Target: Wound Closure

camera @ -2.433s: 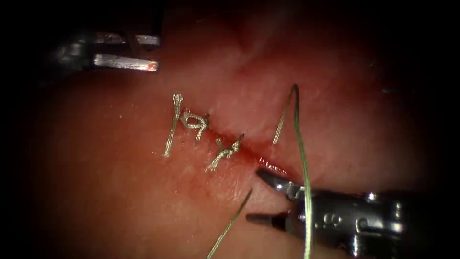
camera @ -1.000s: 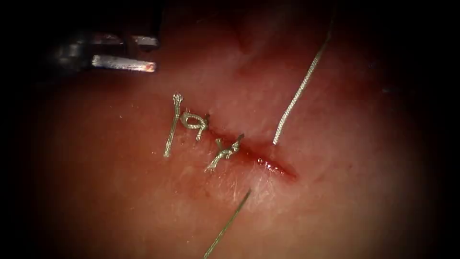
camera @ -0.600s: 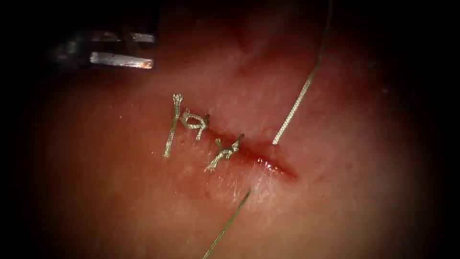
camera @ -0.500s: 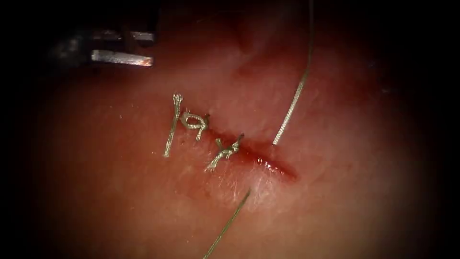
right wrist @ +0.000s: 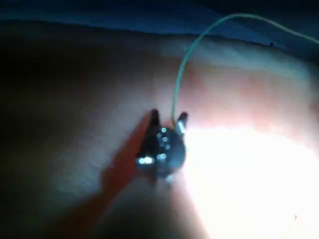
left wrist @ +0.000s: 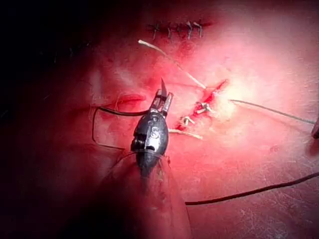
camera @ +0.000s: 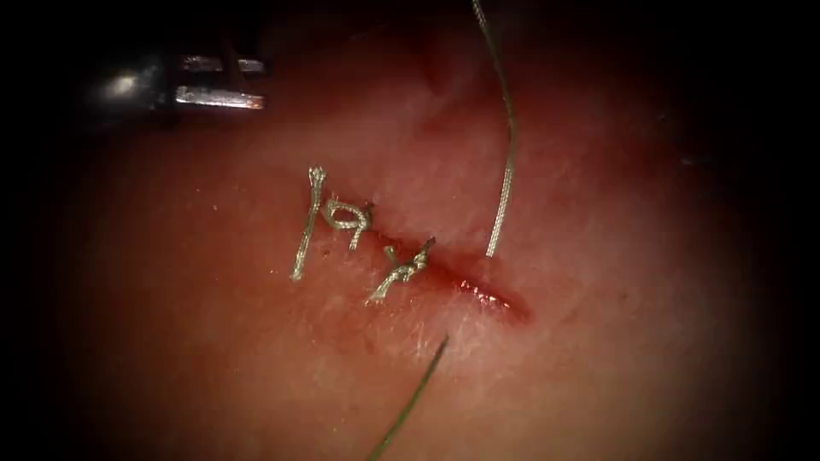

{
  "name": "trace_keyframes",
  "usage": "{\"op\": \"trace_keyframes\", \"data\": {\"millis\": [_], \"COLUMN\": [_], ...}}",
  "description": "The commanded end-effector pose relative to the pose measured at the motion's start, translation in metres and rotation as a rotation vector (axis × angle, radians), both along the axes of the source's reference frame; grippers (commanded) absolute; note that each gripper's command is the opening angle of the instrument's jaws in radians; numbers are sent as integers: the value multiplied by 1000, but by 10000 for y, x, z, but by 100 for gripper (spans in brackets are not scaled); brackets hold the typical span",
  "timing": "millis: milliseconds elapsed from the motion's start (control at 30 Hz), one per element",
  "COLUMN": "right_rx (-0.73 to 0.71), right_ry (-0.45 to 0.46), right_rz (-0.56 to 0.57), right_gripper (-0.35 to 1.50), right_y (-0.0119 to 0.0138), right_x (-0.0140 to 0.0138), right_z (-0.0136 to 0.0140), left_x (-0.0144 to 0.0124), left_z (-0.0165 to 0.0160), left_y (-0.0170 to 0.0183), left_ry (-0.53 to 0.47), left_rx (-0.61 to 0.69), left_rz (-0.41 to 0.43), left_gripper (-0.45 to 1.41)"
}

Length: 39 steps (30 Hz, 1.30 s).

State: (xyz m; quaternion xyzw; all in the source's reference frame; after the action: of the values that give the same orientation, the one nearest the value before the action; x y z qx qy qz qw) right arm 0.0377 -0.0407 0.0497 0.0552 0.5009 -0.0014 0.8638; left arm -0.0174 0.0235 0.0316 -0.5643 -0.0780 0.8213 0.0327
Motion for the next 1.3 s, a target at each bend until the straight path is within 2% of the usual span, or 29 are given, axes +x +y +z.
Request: {"op": "trace_keyframes", "data": {"millis": [33, 200, 333, 467, 667, 833, 1067, 1133, 1167, 1200, 1233, 1267, 1300], "right_rx": [5, -23, -67, -119, -153, -171, -183, -184, -185, -200, -201, -186, -165], "right_ry": [-14, -43, -88, -91, -112, -121, -127, -129, -129, -127, -120, -113, -106], "right_rz": [25, 52, 91, 139, 166, 168, 159, 161, 161, 148, 123, 97, 59], "right_gripper": [113, 113, 113, 113, 113, 113, 114, 98, 81, 42, -10, -35, -35], "right_y": [12, 35, 53, 78, 92, 87, 82, 81, 80, 78, 76, 74, 71], "right_x": [-13, -52, -71, -83, -80, -71, -61, -57, -56, -56, -57, -58, -58], "right_z": [11, 41, 65, 92, 117, 133, 137, 138, 138, 138, 138, 136, 133], "left_x": [-4, -6, -7, -7, -7, -7, -7, -7, -7, -7, -7, -7, -7], "left_z": [5, 3, 3, 3, 3, 2, 0, 0, 0, 0, 0, 0, 0], "left_y": [3, 1, 1, 1, 0, 0, 0, 0, 0, 0, 0, 0, 0], "left_ry": [0, -3, -4, -6, -6, -6, -6, -5, -5, -5, -5, -5, -5], "left_rx": [0, 5, 6, 7, 7, 8, 9, 9, 9, 9, 9, 9, 9], "left_rz": [-4, -2, -1, 1, 1, 0, 0, 0, 0, 0, 0, 0, 0], "left_gripper": [-45, -45, -45, -45, -45, -45, -45, -45, -45, -45, -45, -45, -45]}}
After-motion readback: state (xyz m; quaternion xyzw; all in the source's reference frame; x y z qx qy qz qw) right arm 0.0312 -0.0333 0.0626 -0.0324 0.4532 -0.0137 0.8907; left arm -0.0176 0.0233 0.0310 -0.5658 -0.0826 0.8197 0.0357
